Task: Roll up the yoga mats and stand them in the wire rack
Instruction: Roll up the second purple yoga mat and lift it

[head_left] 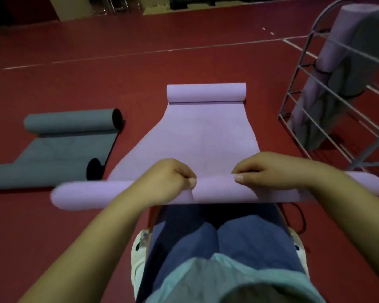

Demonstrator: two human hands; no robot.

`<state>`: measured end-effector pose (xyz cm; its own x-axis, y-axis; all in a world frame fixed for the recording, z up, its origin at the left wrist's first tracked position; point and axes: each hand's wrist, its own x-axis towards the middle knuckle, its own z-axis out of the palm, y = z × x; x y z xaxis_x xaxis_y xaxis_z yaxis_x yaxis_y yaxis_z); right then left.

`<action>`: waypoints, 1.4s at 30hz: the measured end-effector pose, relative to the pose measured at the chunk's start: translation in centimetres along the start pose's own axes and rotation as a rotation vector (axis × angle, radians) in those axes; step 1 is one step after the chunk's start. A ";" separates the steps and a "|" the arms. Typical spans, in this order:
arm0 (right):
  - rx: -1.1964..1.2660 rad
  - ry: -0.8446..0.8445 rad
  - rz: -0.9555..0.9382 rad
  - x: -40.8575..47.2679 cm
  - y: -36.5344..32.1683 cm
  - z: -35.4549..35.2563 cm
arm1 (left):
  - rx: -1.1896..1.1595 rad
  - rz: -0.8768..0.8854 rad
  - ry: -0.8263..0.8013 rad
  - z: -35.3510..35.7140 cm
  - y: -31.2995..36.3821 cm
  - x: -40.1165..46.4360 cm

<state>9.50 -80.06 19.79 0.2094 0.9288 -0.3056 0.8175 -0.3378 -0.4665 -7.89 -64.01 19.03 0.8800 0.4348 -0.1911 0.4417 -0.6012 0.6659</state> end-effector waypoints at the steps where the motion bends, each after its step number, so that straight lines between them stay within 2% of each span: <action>1: 0.047 -0.025 0.025 0.1 0.5 1.5 | -0.027 -0.052 -0.051 1.4 -0.9 0.0; 3: 0.120 -0.066 0.083 0.2 1.5 4.6 | -0.018 -0.086 -0.104 4.1 -2.6 -0.2; 4: 0.173 -0.061 0.111 0.1 2.0 5.9 | 0.056 -0.049 -0.084 5.1 -3.3 -0.2; 6: 0.344 0.032 0.149 -0.2 2.3 7.4 | 0.216 0.124 0.057 6.4 -4.2 -0.2; 8: 0.384 0.137 0.151 -0.3 2.7 8.0 | 0.304 0.325 0.136 6.8 -4.3 -0.2; 10: 0.245 0.272 0.146 -0.2 3.1 9.0 | 0.363 0.411 0.175 6.8 -4.9 -0.1; 13: -0.067 0.714 0.031 -0.2 2.5 11.2 | 0.452 0.463 0.183 7.1 -5.7 -0.8; 15: -0.208 0.821 -0.101 -0.3 1.9 12.4 | 0.501 0.481 0.197 7.3 -5.7 -0.8; 17: -0.260 0.829 -0.182 -0.4 1.6 13.5 | 0.519 0.472 0.231 7.8 -5.6 -0.6; 21: -0.202 0.753 -0.156 -1.7 1.6 14.2 | 0.429 0.390 0.238 8.7 -5.1 -1.1; 24: -0.177 0.654 -0.104 -2.0 1.4 13.8 | 0.327 0.349 0.178 8.7 -4.9 -1.6; 28: 0.032 0.442 0.069 -2.2 0.4 12.0 | 0.262 0.319 0.142 8.3 -4.3 -2.0; 34: 0.254 0.290 0.136 -2.0 0.7 11.0 | 0.174 0.224 -0.041 7.6 -4.1 -1.6; 37: 0.187 0.237 0.172 -0.8 0.9 10.8 | 0.259 0.101 -0.137 7.6 -3.6 -0.1; 42: 0.090 0.257 0.215 0.3 1.3 11.5 | 0.263 -0.024 -0.206 7.6 -3.3 2.3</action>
<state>4.43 -81.98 9.59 0.5092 0.8391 -0.1915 0.6919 -0.5314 -0.4888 -6.06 -66.10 10.91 0.8739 0.3225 -0.3637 0.4688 -0.7568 0.4555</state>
